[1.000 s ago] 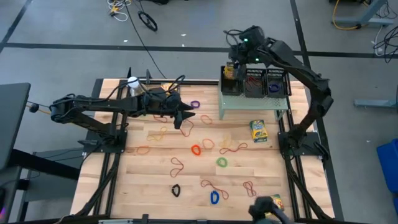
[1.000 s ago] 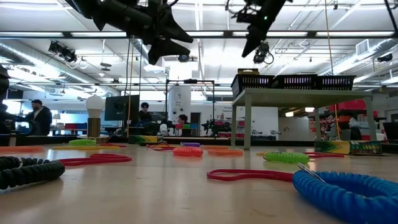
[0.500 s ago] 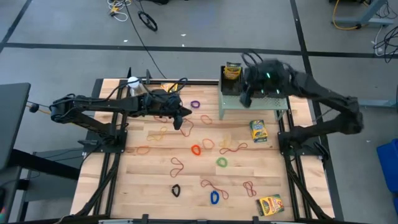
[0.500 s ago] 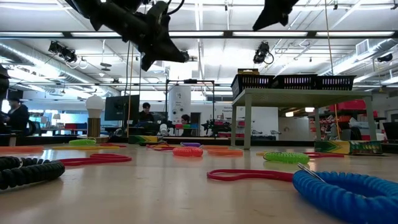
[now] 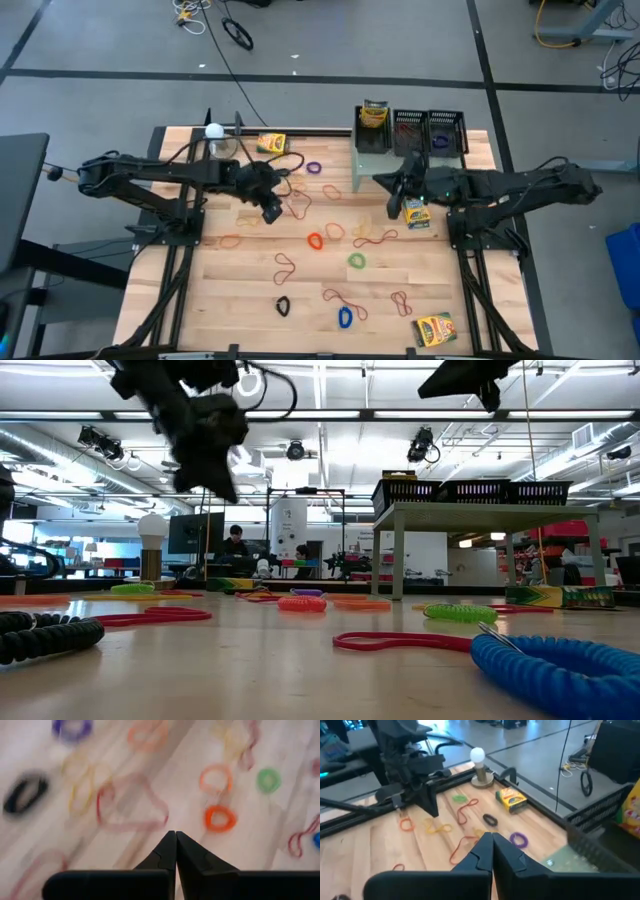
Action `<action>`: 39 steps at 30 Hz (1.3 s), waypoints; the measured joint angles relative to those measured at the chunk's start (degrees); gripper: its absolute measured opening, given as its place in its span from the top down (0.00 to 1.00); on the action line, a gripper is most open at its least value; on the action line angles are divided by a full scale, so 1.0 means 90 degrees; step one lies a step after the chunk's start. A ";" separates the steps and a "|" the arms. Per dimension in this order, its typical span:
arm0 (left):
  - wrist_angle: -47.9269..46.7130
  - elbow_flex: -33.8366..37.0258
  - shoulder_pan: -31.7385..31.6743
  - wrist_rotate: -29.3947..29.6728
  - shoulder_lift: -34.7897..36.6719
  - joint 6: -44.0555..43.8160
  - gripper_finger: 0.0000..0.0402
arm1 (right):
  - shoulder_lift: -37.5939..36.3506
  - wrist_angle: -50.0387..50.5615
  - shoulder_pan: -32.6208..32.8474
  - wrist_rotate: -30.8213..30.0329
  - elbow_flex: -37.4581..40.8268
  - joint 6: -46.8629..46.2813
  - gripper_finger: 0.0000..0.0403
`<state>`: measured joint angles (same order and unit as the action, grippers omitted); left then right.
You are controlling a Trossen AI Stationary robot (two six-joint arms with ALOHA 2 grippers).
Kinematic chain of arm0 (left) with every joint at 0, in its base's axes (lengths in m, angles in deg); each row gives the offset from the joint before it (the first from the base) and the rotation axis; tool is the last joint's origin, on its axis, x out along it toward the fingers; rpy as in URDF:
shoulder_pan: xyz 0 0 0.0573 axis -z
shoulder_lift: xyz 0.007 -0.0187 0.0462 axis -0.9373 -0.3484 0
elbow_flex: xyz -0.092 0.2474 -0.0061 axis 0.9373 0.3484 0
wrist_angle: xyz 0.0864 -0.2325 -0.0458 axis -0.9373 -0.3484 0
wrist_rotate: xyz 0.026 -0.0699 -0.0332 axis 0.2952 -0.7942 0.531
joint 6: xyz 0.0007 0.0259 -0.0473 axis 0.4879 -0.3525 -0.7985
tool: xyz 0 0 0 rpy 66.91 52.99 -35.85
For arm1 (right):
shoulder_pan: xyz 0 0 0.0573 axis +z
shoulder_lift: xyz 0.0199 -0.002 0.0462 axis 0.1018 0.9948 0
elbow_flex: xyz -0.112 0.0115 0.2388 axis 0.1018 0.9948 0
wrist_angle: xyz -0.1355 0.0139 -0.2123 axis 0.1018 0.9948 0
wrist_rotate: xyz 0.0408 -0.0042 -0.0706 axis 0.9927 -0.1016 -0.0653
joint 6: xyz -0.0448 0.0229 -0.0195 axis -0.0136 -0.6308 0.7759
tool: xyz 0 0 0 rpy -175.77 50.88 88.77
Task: Pick & Place Office Desk Supplies
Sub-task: Put the red rubber band into the middle black basket on the shelf
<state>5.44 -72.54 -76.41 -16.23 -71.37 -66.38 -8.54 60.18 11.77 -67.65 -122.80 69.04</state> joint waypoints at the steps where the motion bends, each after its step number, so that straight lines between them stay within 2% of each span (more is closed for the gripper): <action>1: -0.0052 0.0028 0.0058 -0.0031 -0.0032 -0.0083 0.95 | 0.0007 0.0038 0.0088 -0.0062 0.0011 -0.0002 0.99; 4: -0.0060 0.0147 0.0307 -0.0020 -0.0161 -0.0169 0.89 | -0.0005 0.0024 0.0244 -0.0136 0.0011 0.0003 0.98; 9: 0.0247 0.0148 0.0704 0.0355 -0.0744 -0.0200 0.77 | -0.0238 0.0290 0.0264 -0.0097 0.0008 0.0052 0.98; 13: 0.0676 0.0148 0.0748 0.0534 -0.1319 -0.0774 0.70 | -0.0540 0.0784 0.0266 -0.0073 0.0008 0.0044 0.98; 18: 0.0807 0.0124 0.0371 0.0633 -0.1644 -0.1694 0.69 | -0.1096 0.1273 0.0266 0.0049 0.0008 -0.0098 0.98; 22: 0.1067 0.0100 -0.0056 0.0784 -0.1541 -0.1632 0.69 | -0.1543 0.1612 0.0266 0.0071 0.0006 -0.0092 0.98; 25: 0.1153 0.0107 -0.0463 0.0551 -0.1502 -0.1485 0.69 | -0.1781 0.1714 0.0264 0.0043 0.0006 0.0018 0.98; 31: 0.1161 0.0107 -0.1124 0.0625 -0.1527 -0.1150 0.68 | -0.1829 0.1709 0.0264 0.0048 0.0006 0.0234 0.98; 39: 0.1805 0.0107 -0.1492 0.0242 -0.2129 -0.0831 0.56 | -0.1714 0.1696 0.0264 0.0183 0.0006 0.0405 0.98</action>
<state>21.69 -71.57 -89.84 -14.05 -90.54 -73.87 -23.96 75.45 14.14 -66.00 -122.75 72.69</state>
